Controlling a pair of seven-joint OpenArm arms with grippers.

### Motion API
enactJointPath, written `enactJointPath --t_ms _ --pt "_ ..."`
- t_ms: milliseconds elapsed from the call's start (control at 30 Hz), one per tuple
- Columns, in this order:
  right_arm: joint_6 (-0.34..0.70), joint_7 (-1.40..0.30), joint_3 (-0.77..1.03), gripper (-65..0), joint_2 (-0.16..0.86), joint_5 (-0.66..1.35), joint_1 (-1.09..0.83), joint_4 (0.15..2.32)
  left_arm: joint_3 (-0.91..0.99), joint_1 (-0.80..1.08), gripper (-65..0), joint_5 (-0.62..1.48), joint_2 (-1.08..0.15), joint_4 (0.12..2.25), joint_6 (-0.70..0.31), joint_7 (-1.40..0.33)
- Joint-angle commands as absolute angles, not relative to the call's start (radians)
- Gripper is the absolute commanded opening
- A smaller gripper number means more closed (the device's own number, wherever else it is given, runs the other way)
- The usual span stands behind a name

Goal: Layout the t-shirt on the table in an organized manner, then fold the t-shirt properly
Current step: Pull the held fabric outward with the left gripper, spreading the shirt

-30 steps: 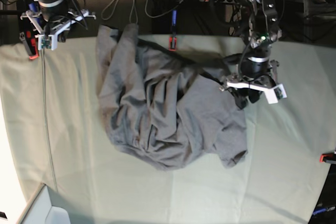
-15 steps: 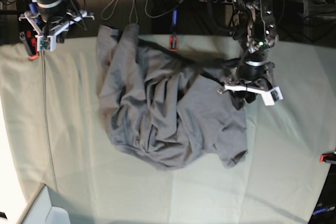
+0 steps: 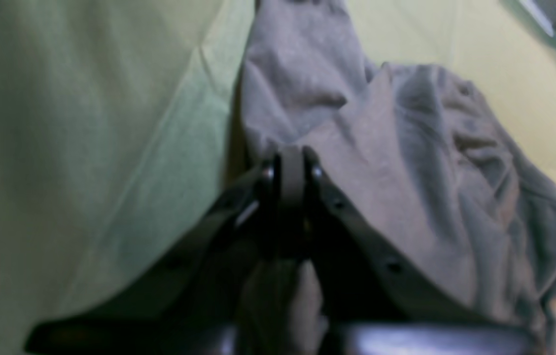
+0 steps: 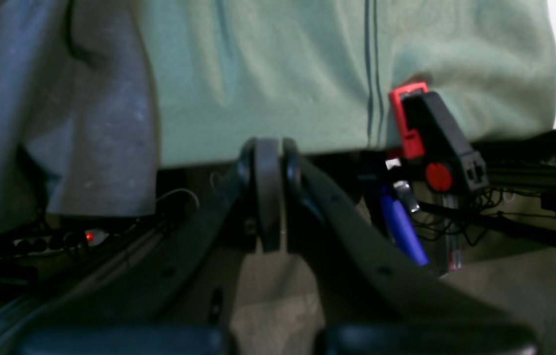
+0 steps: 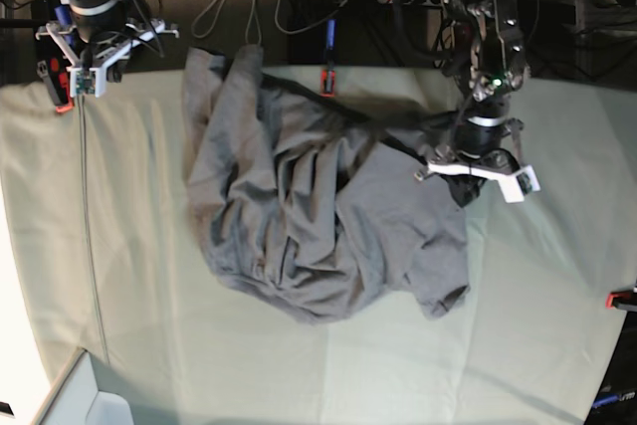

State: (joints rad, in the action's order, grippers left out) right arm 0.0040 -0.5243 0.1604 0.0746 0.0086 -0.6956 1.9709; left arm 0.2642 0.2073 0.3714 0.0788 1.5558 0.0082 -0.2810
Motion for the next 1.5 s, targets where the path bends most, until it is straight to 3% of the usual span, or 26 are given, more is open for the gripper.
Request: enactJointPath --t_ms 0,200,500,867,1067,1333,1400,1467 --pt "0.007 -0.506 0.163 -65.0 0.081 0.008 -0.702 1.988 0.26 0.196 -64.8 0.378 0.079 1.603 -0.001 -0.251" --pt "0.007 -0.506 0.163 -65.0 0.081 0.008 -0.702 1.988 0.214 0.116 -64.8 0.369 0.07 1.69 -0.001 -0.251" --pt "0.007 -0.506 0.174 -65.0 0.079 0.008 -0.702 1.988 0.064 -0.277 -64.8 0.366 0.001 1.58 -0.001 -0.254" --pt "0.007 -0.507 0.174 -65.0 0.068 0.008 -0.707 1.995 -0.105 -0.839 -64.8 0.374 0.051 1.006 -0.008 -0.222" --pt "0.007 -0.507 0.197 -65.0 0.018 0.008 -0.705 1.997 -0.116 -1.026 -64.8 0.367 0.114 0.716 -0.01 -0.048" --pt "0.007 -0.507 0.209 -65.0 0.001 0.008 -0.71 2.005 -0.116 -1.167 -64.2 0.367 0.156 0.464 -0.01 0.058" --pt "0.007 -0.507 0.209 -65.0 0.001 0.008 -0.711 2.014 -0.116 -1.17 -59.3 0.366 0.157 0.443 -0.01 0.058" --pt "0.007 -0.507 0.203 -65.0 -0.001 0.008 -0.723 2.02 -0.117 -1.168 -49.8 0.366 0.15 0.424 -0.01 0.058"
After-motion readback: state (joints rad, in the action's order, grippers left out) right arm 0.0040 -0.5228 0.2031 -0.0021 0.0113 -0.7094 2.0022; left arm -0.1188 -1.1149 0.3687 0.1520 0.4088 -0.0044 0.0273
